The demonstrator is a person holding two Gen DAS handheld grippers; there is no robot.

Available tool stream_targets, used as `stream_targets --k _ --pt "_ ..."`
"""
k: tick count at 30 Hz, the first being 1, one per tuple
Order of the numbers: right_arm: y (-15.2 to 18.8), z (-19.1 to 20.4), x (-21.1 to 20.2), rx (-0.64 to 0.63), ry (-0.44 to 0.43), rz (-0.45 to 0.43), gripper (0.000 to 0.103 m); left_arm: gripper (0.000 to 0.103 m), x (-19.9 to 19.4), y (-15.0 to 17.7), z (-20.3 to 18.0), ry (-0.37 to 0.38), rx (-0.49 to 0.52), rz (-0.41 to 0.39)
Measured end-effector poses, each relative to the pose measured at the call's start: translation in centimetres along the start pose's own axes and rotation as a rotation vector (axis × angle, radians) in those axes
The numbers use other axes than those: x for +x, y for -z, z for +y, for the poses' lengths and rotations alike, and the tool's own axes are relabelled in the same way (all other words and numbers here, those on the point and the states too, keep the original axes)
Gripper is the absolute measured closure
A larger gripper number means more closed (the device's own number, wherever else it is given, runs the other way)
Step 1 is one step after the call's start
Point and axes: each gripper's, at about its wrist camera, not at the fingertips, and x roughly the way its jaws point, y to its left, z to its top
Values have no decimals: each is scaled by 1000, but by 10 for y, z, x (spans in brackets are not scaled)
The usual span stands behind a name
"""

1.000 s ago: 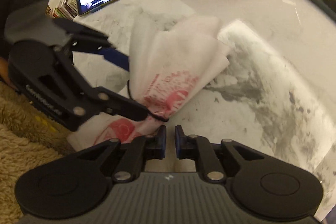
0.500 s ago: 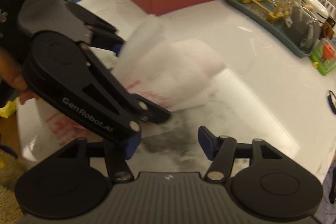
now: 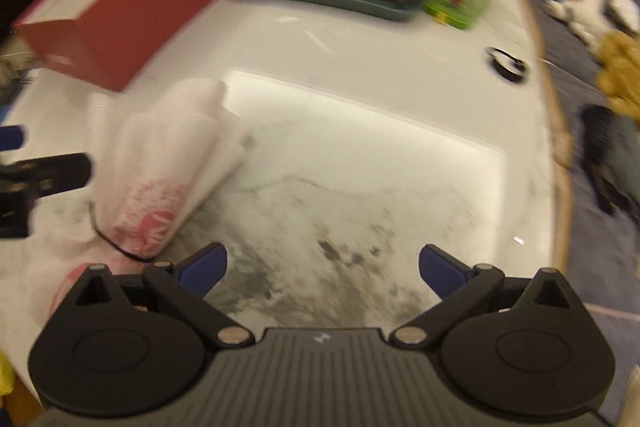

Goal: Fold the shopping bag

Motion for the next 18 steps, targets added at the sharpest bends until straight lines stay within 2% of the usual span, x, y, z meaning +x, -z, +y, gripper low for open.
stream_targets --k 3,6,9,11,14,16,18 --pt "13 17 -6 71 -17 -10 0 0 0 9 1 -98 5 35" --pt "26 33 -14 163 -35 -18 0 0 -6 20 16 8 -27 36" --pt "36 50 -26 195 18 -56 0 0 -14 28 28 37 -58 31" --pt "43 60 -37 215 51 -98 0 0 -25 35 37 107 -45 -22" --pt "55 73 -55 186 60 -167 0 0 -43 50 48 192 17 -142" --pt "61 78 -63 207 46 -203 0 0 -43 50 53 196 0 -113" --pt "63 81 -65 234 55 -197 0 0 -39 50 52 142 -17 -87"
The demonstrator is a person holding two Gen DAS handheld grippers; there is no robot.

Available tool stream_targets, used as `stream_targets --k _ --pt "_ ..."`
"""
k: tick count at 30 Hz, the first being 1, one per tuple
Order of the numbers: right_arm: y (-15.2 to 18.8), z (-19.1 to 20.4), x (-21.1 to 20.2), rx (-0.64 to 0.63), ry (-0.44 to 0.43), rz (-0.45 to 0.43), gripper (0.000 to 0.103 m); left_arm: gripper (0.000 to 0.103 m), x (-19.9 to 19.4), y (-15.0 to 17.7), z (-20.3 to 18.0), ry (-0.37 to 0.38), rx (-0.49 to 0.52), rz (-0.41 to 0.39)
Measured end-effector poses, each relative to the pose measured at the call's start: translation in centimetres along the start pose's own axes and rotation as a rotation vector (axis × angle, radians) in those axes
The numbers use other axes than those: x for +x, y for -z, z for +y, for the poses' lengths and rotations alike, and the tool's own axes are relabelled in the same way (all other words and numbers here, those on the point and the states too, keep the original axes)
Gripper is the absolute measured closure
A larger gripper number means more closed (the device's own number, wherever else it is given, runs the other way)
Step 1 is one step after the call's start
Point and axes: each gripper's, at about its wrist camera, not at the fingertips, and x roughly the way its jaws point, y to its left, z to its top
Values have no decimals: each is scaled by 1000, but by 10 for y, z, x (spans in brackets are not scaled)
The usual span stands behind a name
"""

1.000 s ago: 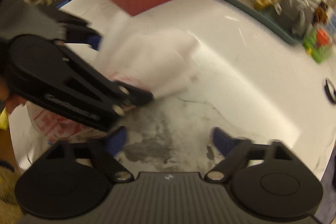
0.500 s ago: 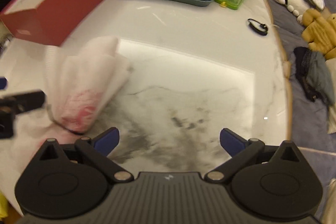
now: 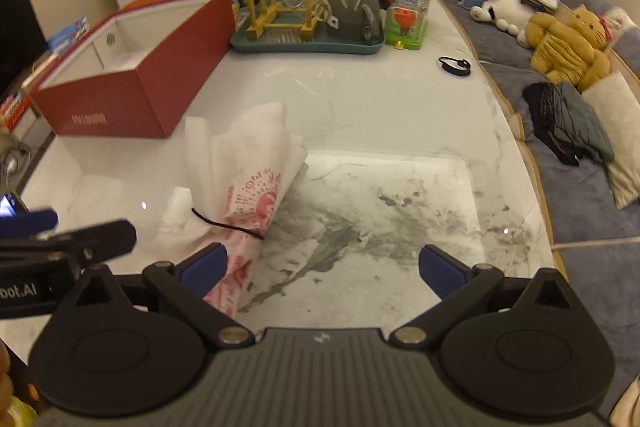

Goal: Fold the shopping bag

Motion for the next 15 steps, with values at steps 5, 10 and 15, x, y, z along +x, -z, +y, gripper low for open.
stream_targets --k 5,10,15 --pt "4 3 -5 24 37 -14 0 0 -4 2 5 24 -80 -30" --pt "3 -2 -3 51 19 22 0 0 0 -1 0 -57 -30 -19" --pt "2 0 -1 34 36 22 0 0 6 0 1 -82 -40 32"
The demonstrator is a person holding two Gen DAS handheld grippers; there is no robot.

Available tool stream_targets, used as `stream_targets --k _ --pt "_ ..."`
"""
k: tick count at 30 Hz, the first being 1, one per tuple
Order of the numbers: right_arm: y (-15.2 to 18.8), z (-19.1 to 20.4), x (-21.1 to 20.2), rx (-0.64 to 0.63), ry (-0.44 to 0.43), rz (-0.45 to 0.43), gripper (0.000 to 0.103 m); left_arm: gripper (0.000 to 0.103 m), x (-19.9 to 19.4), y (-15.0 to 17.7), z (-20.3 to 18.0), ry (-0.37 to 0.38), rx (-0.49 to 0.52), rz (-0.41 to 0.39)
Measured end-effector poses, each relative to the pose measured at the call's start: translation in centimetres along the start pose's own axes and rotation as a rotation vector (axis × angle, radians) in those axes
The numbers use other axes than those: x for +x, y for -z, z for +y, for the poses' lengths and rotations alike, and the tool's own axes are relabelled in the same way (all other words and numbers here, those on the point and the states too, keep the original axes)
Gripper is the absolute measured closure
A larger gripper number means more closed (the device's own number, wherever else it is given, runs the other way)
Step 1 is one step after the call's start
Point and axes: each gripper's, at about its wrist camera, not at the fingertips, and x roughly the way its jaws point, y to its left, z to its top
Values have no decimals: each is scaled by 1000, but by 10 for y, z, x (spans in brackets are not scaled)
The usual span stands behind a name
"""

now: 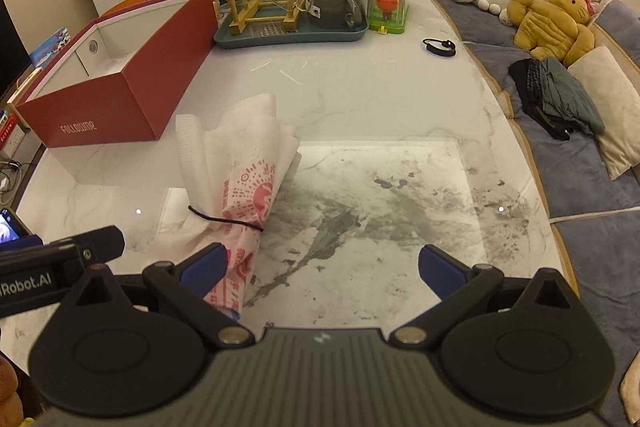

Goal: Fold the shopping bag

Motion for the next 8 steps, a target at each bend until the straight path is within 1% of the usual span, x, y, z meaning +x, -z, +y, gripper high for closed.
stream_targets --k 3,6,7,8 --pt "-2 2 3 -23 13 10 0 0 2 1 -4 -14 16 1" --pt "-4 1 5 -36 20 10 0 0 1 1 -7 -11 16 -8" --pt "-4 -1 5 -35 8 8 0 0 1 1 -7 -10 16 -11" --pt "-3 -2 4 -33 -8 5 2 0 0 1 -8 -9 16 -14"
